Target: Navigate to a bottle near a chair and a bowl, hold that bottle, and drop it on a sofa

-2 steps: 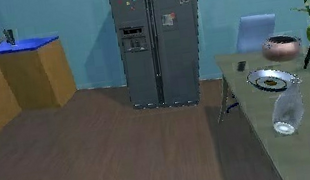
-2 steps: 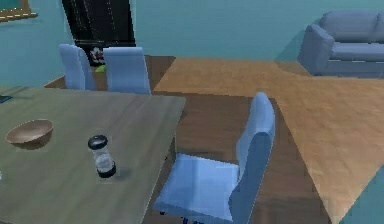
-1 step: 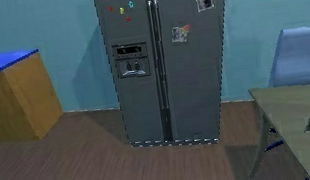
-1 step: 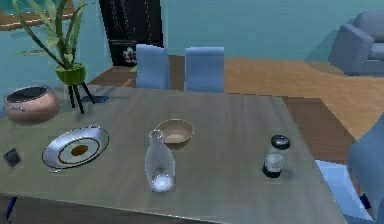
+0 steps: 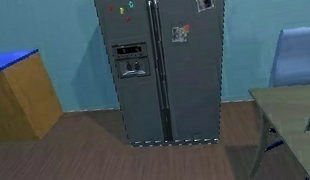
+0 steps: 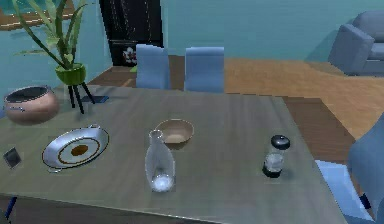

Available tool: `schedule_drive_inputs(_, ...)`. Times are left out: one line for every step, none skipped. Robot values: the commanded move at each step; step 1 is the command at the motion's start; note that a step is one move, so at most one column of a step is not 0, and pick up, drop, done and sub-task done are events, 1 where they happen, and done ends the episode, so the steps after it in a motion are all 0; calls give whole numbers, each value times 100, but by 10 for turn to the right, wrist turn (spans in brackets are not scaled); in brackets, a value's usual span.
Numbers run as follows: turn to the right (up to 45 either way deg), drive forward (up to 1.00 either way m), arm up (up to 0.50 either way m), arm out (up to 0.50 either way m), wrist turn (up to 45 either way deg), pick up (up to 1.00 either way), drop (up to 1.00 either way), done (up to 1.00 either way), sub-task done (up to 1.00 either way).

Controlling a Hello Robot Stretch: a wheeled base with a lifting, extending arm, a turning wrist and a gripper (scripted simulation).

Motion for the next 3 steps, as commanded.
schedule_drive_inputs(0,0,38,0,0,0,0,0,0)
schedule_drive_inputs(0,0,0,20,0,0,0,0,0)
schedule_drive_inputs(0,0,0,0,450,0,0,0,0)
